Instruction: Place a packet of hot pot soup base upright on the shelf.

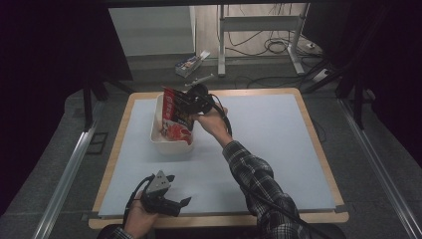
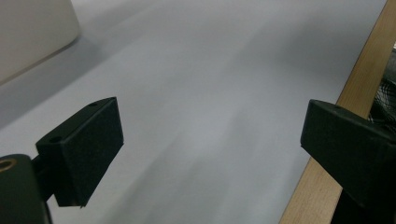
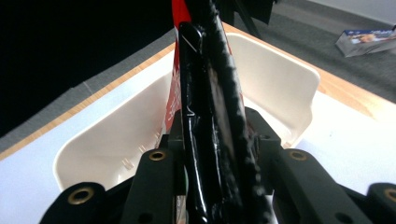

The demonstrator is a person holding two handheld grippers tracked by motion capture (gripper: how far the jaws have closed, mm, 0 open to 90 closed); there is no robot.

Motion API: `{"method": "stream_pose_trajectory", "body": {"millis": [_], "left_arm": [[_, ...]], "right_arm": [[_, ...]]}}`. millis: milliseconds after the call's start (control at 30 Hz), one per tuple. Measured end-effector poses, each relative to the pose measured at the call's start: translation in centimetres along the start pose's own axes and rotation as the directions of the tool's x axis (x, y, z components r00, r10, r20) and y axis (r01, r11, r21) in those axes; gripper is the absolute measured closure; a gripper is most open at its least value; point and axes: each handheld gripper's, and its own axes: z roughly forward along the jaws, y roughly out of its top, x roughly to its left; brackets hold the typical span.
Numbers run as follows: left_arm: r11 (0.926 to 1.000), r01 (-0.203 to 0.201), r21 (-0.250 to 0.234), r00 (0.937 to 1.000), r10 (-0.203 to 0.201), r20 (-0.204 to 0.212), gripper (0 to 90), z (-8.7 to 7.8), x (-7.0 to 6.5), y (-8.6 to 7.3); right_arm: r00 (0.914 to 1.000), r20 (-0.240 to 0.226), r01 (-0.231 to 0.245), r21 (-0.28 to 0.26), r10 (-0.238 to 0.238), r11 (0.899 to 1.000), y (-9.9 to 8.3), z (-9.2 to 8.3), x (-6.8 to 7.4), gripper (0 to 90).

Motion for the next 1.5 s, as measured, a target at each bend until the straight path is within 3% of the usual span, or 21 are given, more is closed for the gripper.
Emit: {"method": "stream_pose_trajectory", "body": {"millis": [67, 167, 300, 400, 600, 1000, 1500], "left_arm": [[1.0, 0.001, -0.001, 1.0, -0.001, 0.001, 5.7, 0.0, 0.0, 0.0], [1.0, 0.002, -0.002, 1.0, -0.002, 0.002, 5.8, 0.0, 0.1, 0.0], [1.0, 0.004, -0.001, 1.0, -0.004, 0.003, 5.8, 0.0, 0.1, 0.0], [1.0, 0.002, -0.002, 1.0, -0.002, 0.004, 5.8, 0.0, 0.1, -0.1], [1.0, 0.001, -0.002, 1.0, -0.001, 0.005, 5.8, -0.1, 0.1, -0.1], [0.9999, -0.002, -0.011, 1.0, 0.002, 0.002, 5.7, -0.2, 0.1, -0.1], [0.9997, -0.021, -0.013, 0.9998, 0.021, 0.003, 2.3, 0.0, 0.0, -0.2]], "right_arm": [[1.0, -0.002, 0.007, 0.005, -0.007, 1.0, -0.1, -0.1, -0.3, 64.2], [0.9988, 0.025, 0.043, 0.026, -0.043, 0.999, -0.1, -0.2, -0.3, 51.6], [0.9989, 0.003, 0.047, 0.037, -0.047, 0.998, 0.1, -0.5, -0.7, 36.9], [0.9985, 0.005, 0.055, 0.026, -0.055, 0.998, 0.1, -0.7, -0.9, 24.3], [0.9976, 0.009, 0.069, 0.01, -0.069, 0.998, 0.1, -1.2, -1.1, 8.5], [0.9879, 0.029, 0.151, 0.031, -0.152, 0.988, -0.2, -2.3, -0.1, 2.0], [0.9842, 0.014, 0.176, 0.038, -0.177, 0.984, -1.0, -4.6, 0.2, 1.2]]}}
